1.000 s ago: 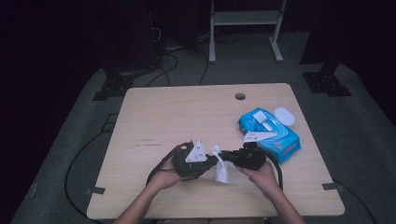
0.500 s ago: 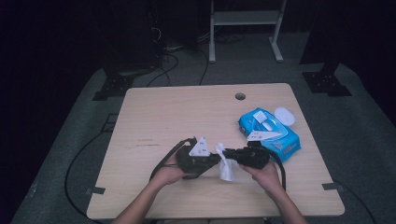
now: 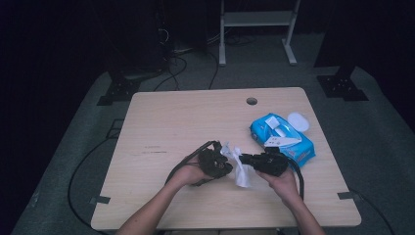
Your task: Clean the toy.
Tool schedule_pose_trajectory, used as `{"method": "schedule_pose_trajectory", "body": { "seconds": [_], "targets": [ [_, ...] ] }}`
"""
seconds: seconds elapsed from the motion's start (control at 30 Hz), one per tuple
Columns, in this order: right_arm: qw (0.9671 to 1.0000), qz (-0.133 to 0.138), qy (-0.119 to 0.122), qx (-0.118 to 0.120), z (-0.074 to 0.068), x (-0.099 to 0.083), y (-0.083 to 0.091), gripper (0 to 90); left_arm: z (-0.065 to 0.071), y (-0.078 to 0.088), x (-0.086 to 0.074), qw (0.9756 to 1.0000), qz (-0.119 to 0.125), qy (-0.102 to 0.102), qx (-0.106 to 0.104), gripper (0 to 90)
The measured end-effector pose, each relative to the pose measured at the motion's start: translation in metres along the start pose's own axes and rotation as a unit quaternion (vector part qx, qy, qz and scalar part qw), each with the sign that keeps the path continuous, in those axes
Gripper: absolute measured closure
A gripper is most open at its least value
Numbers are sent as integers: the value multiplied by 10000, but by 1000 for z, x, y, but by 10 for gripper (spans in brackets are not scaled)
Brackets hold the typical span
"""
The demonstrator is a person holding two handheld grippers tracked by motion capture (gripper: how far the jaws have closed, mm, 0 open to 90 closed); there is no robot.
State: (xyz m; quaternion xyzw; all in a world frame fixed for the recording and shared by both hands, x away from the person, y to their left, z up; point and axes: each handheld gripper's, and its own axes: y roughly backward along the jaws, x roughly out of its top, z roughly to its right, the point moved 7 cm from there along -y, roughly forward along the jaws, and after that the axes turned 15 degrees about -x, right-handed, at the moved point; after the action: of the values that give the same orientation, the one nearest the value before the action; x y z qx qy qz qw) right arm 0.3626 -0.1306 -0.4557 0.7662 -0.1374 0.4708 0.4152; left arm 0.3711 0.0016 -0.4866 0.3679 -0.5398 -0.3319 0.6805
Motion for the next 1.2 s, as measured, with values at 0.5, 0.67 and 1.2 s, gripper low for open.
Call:
{"method": "schedule_pose_trajectory", "body": {
  "seconds": [0.5,0.67,1.2],
  "targets": [
    [9998,-67,157,83,-16,0,-11,836,8,34,-15,9964,837,56,-68,550],
    [9993,-163,297,177,-28,0,-20,836,8,53,-29,9914,1282,233,-90,541],
    [9969,-376,609,319,-53,1,-48,835,-3,74,-77,9804,1806,750,-233,495]
  ]
}}
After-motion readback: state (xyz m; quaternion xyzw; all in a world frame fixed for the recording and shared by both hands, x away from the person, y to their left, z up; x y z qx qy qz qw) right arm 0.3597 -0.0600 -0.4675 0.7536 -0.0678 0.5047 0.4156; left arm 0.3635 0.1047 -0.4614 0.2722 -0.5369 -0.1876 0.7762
